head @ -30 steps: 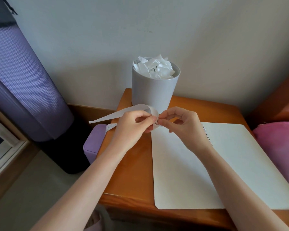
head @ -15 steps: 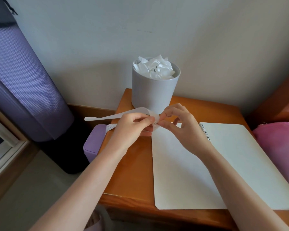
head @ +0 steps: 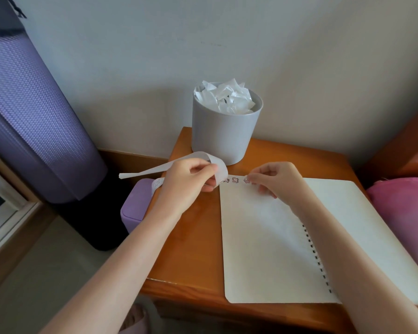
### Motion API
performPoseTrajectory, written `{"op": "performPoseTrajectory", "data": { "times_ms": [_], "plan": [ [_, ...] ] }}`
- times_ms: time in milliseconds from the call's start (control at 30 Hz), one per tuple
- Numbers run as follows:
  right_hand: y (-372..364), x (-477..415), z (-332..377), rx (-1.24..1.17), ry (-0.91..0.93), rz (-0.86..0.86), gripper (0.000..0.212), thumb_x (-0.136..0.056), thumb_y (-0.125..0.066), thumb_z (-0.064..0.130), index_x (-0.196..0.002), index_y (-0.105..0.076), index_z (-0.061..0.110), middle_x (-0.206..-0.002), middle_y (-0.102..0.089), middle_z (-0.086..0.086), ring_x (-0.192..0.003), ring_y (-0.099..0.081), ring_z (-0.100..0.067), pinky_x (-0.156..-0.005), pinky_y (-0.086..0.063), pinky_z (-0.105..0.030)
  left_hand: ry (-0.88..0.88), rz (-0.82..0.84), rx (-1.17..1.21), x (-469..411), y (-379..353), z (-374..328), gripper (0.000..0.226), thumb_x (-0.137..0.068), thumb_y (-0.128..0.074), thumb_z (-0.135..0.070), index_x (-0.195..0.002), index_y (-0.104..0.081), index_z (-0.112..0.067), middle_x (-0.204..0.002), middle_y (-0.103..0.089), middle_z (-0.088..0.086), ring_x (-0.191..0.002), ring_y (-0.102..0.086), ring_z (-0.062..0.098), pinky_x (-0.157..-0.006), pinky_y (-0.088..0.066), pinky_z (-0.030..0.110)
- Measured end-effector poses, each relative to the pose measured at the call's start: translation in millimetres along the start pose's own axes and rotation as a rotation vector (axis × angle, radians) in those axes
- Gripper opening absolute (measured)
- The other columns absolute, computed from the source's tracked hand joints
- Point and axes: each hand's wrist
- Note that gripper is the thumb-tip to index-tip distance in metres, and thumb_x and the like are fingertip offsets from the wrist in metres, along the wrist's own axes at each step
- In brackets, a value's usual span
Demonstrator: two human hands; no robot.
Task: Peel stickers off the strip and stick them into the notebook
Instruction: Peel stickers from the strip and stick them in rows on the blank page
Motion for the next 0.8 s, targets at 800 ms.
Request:
{"op": "performPoseTrajectory", "data": {
  "times_ms": [800],
  "plan": [
    [-12.0, -7.5, -9.4, 0.081, 0.034, -0.084, 0.003, -0.079, -0.071, 0.014, -0.077, -0.072, 0.014, -0.068, -0.066, 0.001, -0.054, -0.049, -0.006, -0.054, -0.041, -0.025, 0.018, 0.008, -0.060, 0.0, -2.0, 1.4, 0.013, -0.090, -0.058, -0.022, -0.094, -0.069, -0.016, -0.079, -0.069, -0.001, -0.076, -0.069, 0.016, -0.074, -0.058, 0.027]
  ]
}}
Point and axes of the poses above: each hand's wrist, its own x-axis away from the middle knuckle, its own y-axis out of the back of the hand, z = x × y
